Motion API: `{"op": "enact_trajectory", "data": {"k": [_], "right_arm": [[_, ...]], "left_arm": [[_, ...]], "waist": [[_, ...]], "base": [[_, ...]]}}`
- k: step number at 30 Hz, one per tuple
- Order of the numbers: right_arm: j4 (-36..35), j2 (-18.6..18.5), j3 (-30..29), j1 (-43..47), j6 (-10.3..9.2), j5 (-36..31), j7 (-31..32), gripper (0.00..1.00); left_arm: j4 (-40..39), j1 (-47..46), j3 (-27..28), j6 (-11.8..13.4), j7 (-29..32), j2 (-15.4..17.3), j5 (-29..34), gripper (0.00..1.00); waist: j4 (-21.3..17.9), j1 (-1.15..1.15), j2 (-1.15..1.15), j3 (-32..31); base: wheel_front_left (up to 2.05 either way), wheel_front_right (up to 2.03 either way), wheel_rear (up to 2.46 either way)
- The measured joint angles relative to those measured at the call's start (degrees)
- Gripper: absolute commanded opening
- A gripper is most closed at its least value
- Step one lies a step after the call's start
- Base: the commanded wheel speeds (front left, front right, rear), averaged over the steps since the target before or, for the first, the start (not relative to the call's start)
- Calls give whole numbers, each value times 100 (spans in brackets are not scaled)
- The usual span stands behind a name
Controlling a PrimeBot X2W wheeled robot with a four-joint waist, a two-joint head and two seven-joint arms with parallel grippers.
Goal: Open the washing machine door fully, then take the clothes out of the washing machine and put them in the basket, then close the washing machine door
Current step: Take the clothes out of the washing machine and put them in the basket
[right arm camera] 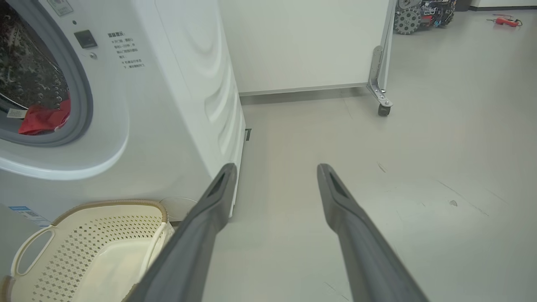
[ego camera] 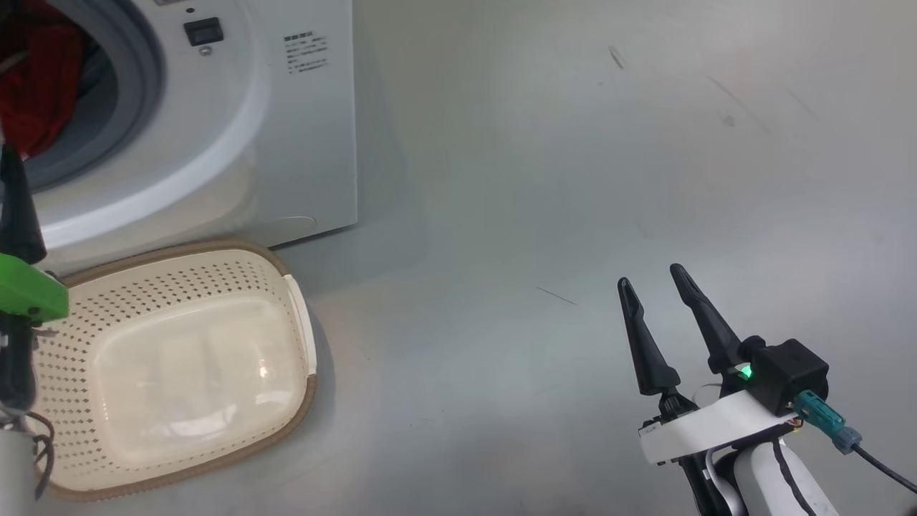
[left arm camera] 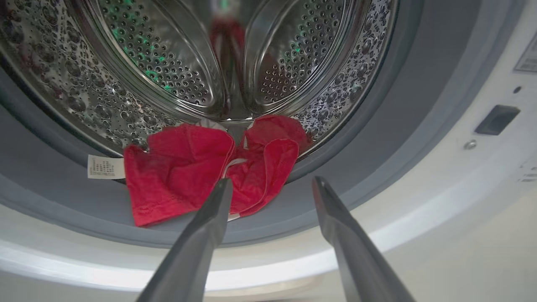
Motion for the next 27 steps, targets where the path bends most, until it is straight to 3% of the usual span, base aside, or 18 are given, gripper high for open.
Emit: {"op": "enact_trajectory", "data": {"k": [13,22,27], "right_arm": [[-14,15,233,-157,-8,334,-1,100],[-74,19,320,-253,-102,447,-1,100],[-101,21,368,-294,-159,490,-1,100]], "left_arm": [[749,-985,152,355,1096,561,1,100],[1169,-1454,186,570,1484,910,169,100],[1390,-1728,203,647,1651,929,167,100]], "waist": [[-644,0,0,489],[-924,0,0,743],[-1003,0,0,860]], "base": [[0,0,0],[0,0,0],[0,0,0]]}}
